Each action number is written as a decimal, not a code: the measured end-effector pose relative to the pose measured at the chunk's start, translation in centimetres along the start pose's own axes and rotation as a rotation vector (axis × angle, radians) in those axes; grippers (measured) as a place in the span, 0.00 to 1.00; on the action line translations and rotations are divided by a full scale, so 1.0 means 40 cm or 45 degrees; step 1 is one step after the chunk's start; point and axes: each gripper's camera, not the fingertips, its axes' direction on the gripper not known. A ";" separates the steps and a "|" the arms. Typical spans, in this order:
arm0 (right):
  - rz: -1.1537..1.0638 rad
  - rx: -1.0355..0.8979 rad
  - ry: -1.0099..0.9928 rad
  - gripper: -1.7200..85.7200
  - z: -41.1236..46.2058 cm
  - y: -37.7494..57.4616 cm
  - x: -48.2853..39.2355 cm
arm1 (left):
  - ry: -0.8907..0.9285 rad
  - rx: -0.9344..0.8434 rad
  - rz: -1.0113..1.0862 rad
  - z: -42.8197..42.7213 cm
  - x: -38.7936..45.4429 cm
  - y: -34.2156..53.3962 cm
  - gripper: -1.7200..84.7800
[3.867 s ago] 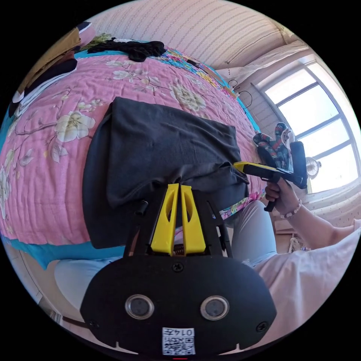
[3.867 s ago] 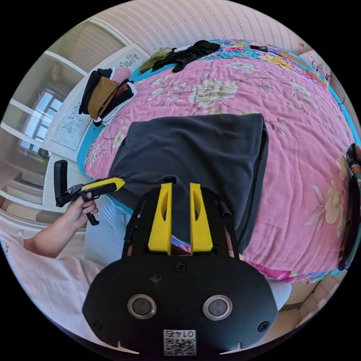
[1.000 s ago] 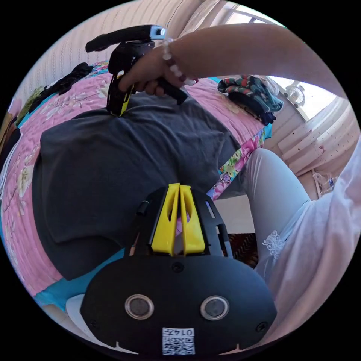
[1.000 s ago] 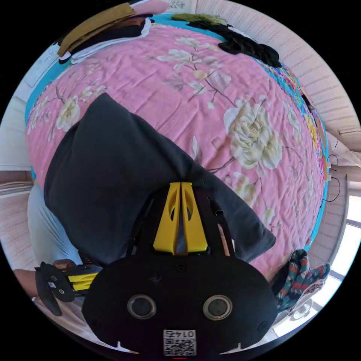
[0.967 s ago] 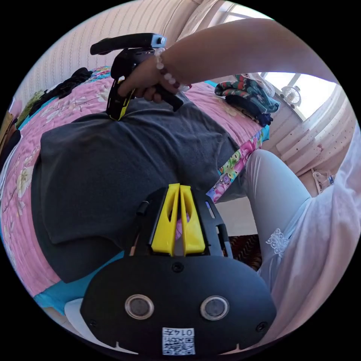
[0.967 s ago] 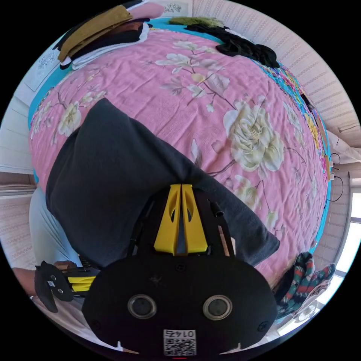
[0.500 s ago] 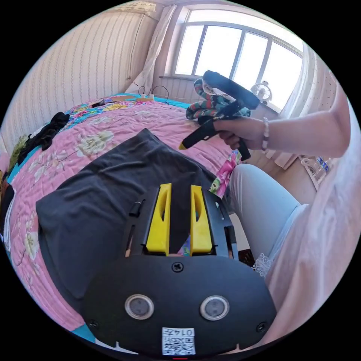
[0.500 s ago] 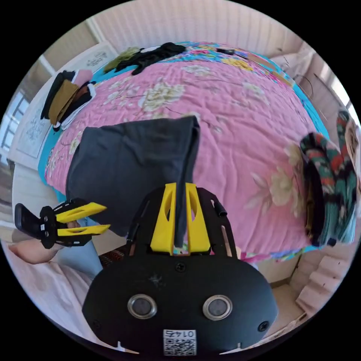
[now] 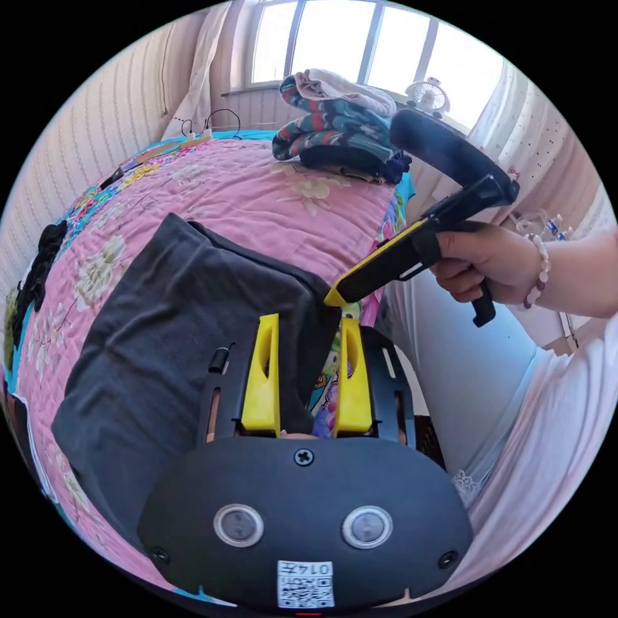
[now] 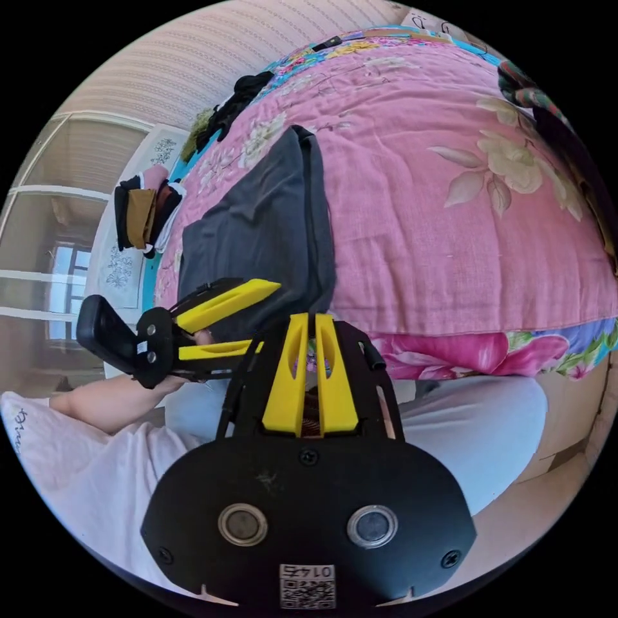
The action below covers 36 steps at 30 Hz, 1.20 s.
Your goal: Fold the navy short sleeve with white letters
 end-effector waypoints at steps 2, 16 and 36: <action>-0.033 0.036 -0.058 0.03 -0.024 -0.008 -0.003 | -0.004 -0.007 -0.003 0.005 0.004 -0.011 0.17; -0.048 0.156 -0.100 0.12 -0.043 -0.278 0.072 | 0.005 -0.008 -0.320 -0.053 -0.085 -0.015 0.01; -0.302 0.062 -0.085 0.04 0.010 -0.566 -0.263 | 0.029 0.419 -0.673 -0.449 -0.334 0.247 0.01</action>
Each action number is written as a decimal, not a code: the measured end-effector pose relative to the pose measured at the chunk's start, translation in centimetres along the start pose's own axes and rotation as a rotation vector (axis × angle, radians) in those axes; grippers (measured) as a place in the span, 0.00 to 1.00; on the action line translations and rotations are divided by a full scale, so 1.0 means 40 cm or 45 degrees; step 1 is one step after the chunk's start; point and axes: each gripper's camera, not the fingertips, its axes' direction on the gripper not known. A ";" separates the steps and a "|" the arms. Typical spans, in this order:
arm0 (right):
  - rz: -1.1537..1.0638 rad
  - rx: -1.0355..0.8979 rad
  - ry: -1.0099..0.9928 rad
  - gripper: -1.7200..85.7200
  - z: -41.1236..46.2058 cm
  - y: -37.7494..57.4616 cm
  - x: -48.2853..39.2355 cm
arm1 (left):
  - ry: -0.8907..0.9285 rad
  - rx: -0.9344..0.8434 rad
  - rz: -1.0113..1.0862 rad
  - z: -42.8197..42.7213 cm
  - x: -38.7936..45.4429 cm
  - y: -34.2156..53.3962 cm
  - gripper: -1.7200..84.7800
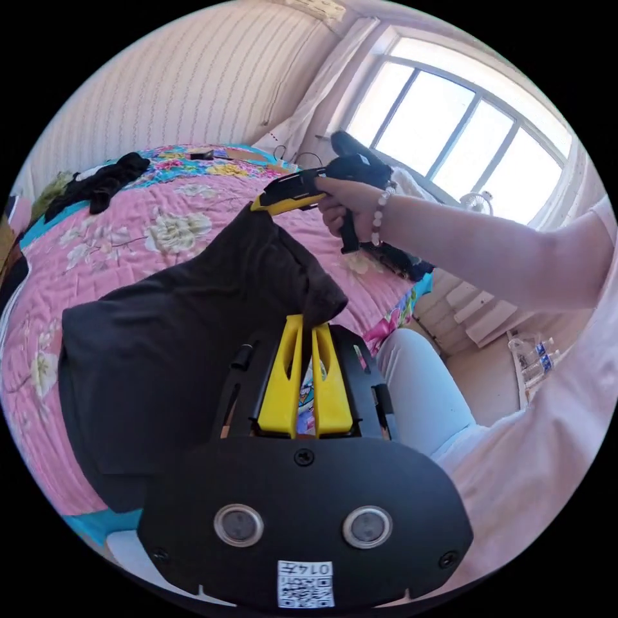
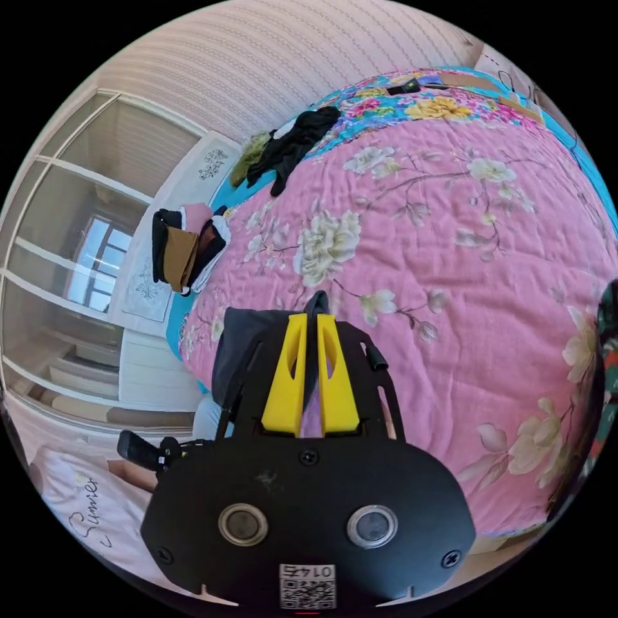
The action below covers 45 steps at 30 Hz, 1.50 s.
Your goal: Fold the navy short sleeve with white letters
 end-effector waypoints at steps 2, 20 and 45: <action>-0.094 -0.031 -0.008 0.04 0.032 -0.037 -0.079 | -0.058 0.058 -0.073 -0.072 -0.053 0.020 0.01; -0.481 -0.295 0.073 0.04 0.489 -0.192 -0.633 | -0.262 0.086 -0.848 -0.427 -0.522 0.264 0.01; -0.678 -0.351 0.285 0.01 0.603 -0.208 -0.779 | -0.296 -0.089 -0.754 -0.365 -0.674 0.120 0.01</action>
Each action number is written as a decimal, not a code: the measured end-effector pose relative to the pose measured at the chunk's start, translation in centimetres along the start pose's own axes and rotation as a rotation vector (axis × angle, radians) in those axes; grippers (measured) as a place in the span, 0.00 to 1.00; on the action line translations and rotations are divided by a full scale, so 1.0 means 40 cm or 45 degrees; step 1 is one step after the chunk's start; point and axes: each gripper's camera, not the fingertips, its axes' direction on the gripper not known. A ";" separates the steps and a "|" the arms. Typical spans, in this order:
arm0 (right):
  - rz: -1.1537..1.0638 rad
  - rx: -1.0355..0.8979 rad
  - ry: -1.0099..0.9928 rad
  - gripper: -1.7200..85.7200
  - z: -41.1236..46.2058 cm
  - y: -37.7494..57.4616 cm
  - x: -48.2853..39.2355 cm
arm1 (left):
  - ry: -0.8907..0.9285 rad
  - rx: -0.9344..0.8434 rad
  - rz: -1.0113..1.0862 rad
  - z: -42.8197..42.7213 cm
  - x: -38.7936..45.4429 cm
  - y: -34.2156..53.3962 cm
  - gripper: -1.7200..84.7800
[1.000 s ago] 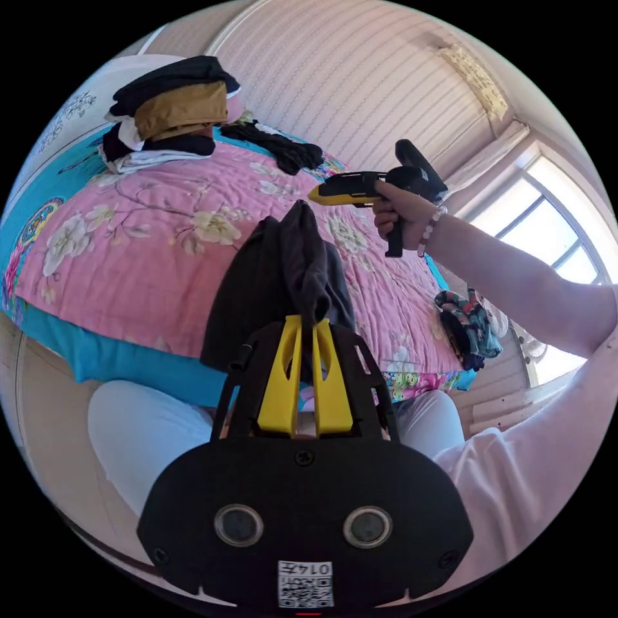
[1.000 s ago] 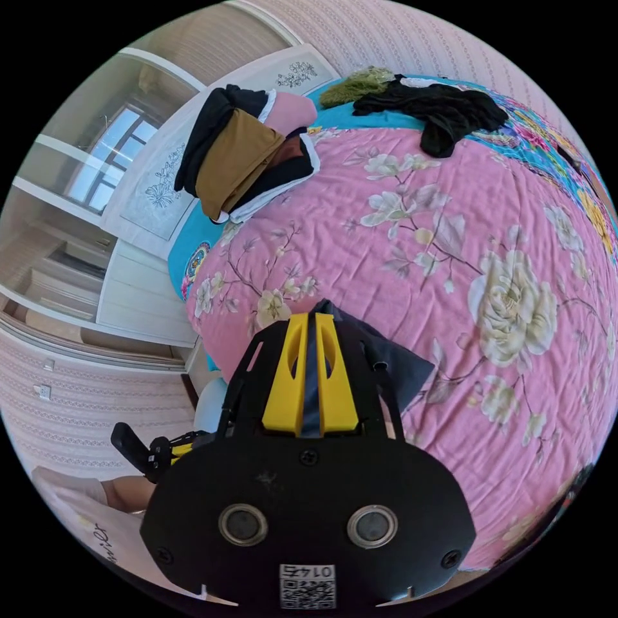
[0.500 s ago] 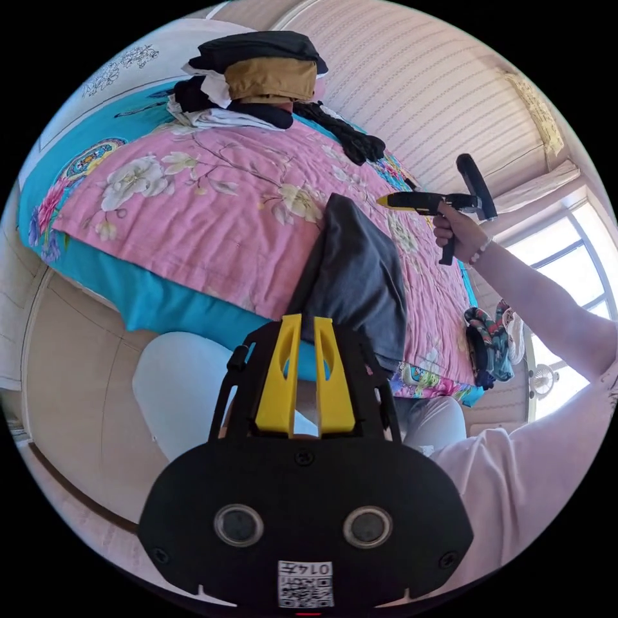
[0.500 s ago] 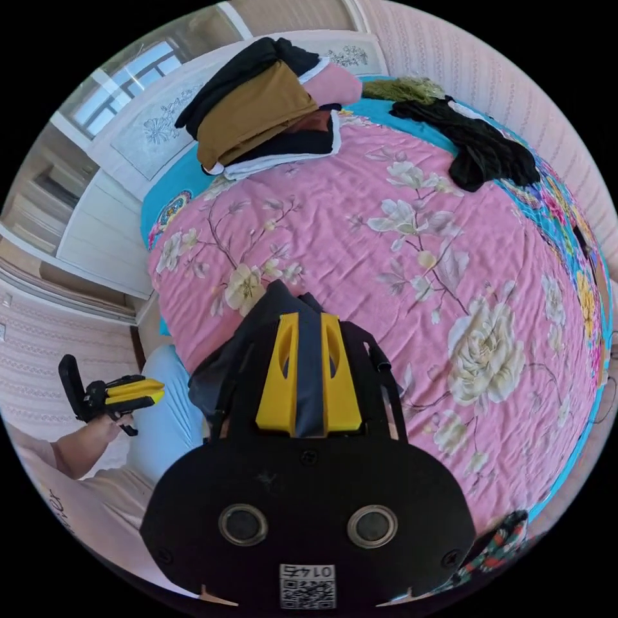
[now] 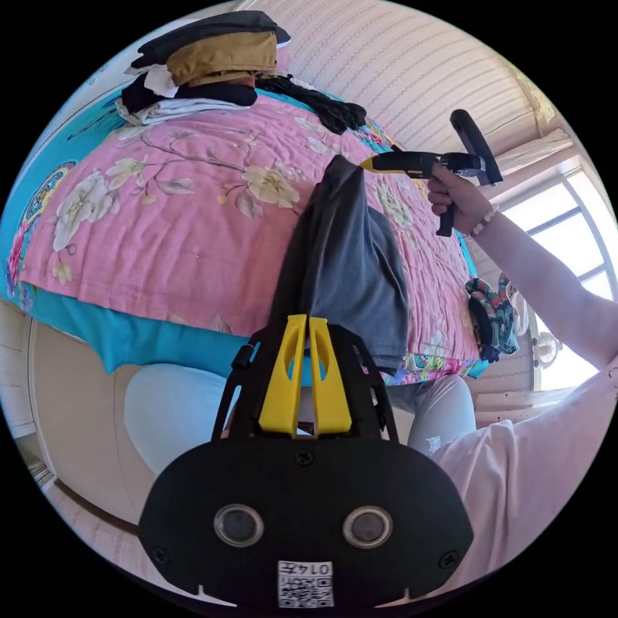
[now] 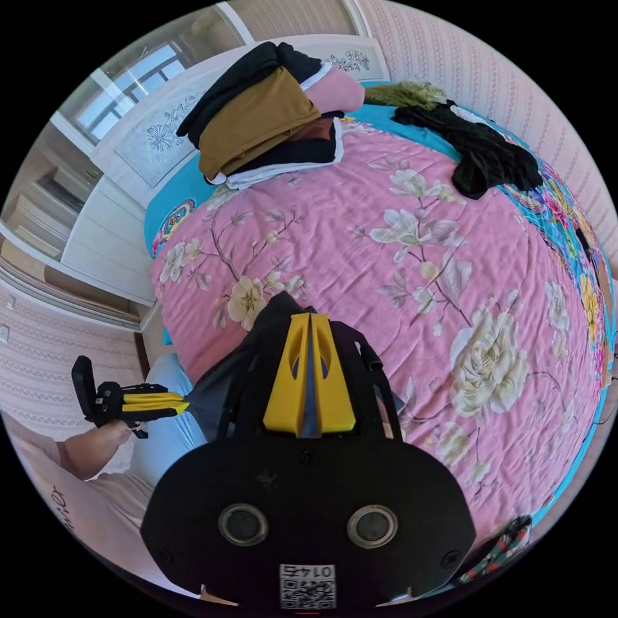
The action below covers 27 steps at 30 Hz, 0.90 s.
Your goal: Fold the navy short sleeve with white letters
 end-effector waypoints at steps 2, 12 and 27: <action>0.032 -0.016 -0.030 0.01 0.004 -0.001 0.009 | -0.057 0.014 0.025 0.003 0.006 -0.013 0.01; -0.051 -0.037 -0.063 0.11 0.009 0.021 -0.025 | -0.047 -0.049 -0.105 0.061 0.017 -0.022 0.07; -0.125 -0.097 -0.252 0.09 -0.056 0.279 0.002 | 0.019 -0.106 -0.017 0.205 0.221 0.018 0.06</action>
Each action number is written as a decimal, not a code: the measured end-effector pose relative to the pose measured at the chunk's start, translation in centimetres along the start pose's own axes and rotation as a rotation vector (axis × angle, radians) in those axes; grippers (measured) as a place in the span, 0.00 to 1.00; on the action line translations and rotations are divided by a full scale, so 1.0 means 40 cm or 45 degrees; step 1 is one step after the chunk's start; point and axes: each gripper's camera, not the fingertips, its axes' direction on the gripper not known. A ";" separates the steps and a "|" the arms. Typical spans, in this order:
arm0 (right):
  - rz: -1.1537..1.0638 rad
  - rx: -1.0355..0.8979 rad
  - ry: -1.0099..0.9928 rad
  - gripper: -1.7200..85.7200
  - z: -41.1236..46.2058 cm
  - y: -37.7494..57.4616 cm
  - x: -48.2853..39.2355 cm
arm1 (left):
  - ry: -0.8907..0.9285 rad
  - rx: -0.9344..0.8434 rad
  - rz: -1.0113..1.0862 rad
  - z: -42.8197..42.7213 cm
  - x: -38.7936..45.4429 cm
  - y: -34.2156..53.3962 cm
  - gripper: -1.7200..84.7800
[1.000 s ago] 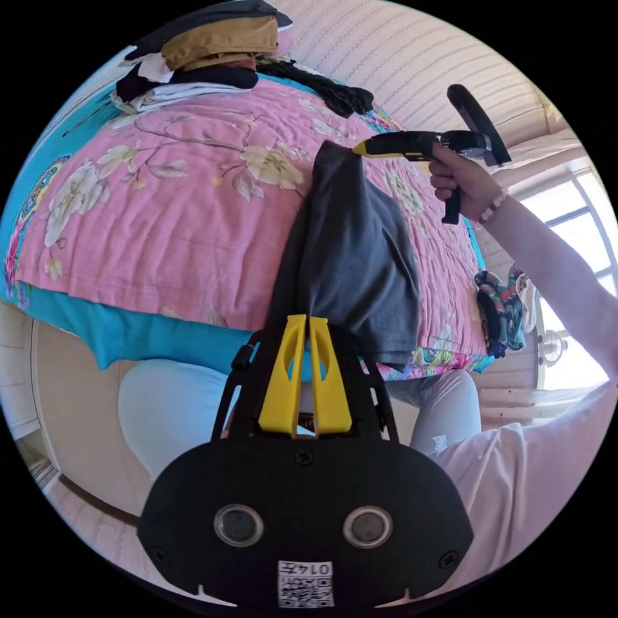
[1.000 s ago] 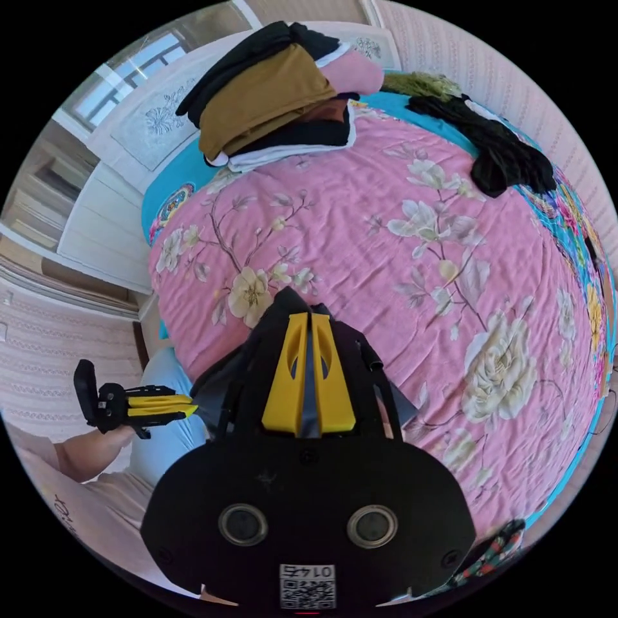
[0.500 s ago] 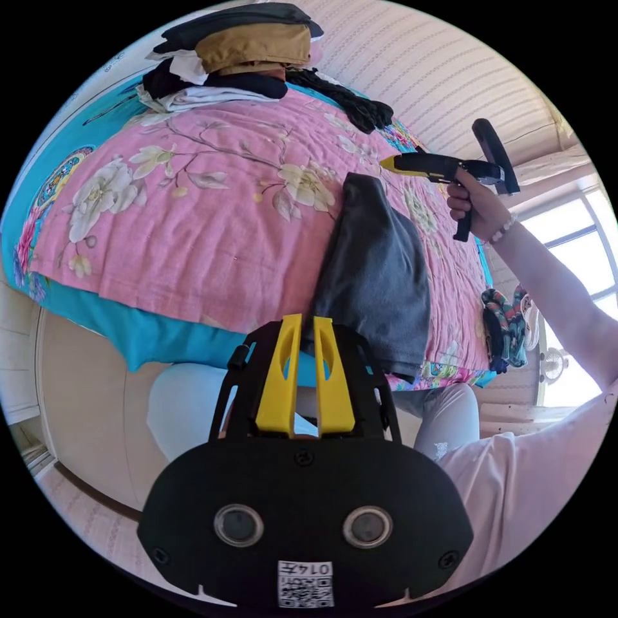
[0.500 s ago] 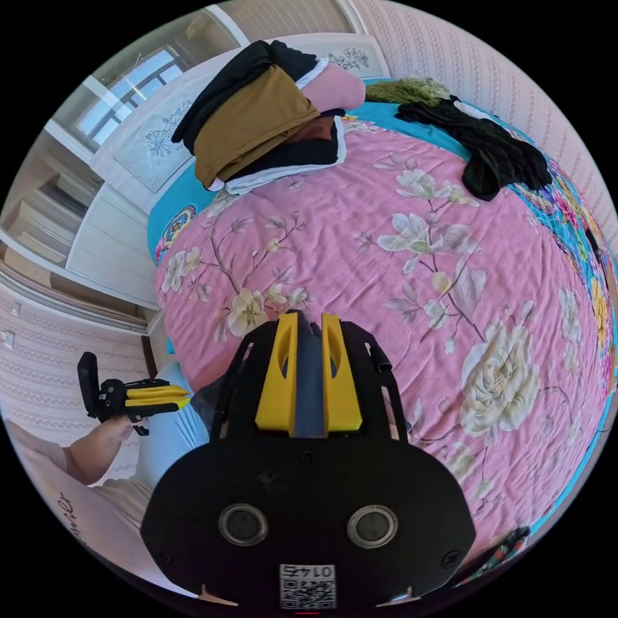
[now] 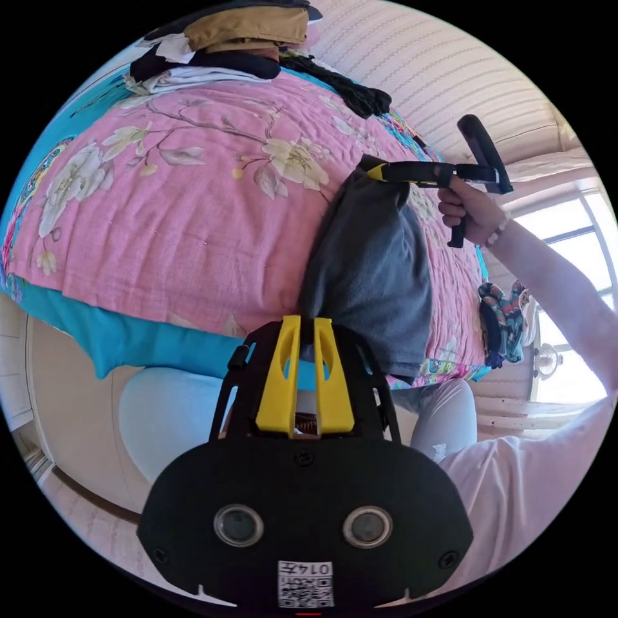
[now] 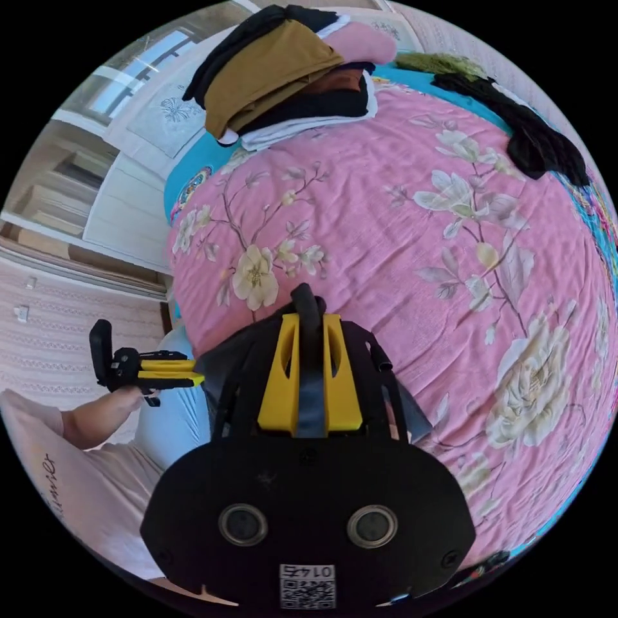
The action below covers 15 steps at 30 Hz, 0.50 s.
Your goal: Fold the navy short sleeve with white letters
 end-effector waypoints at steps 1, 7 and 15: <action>-0.006 0.046 -0.018 0.09 -0.025 0.026 -0.005 | 0.007 0.017 0.027 -0.007 0.019 0.006 0.06; 0.063 0.507 -0.051 0.08 -0.276 0.386 -0.051 | 0.074 0.206 0.336 -0.101 0.238 0.079 0.05; 0.384 1.016 0.080 0.08 -0.555 0.966 -0.129 | 0.328 0.260 0.927 -0.144 0.673 0.145 0.05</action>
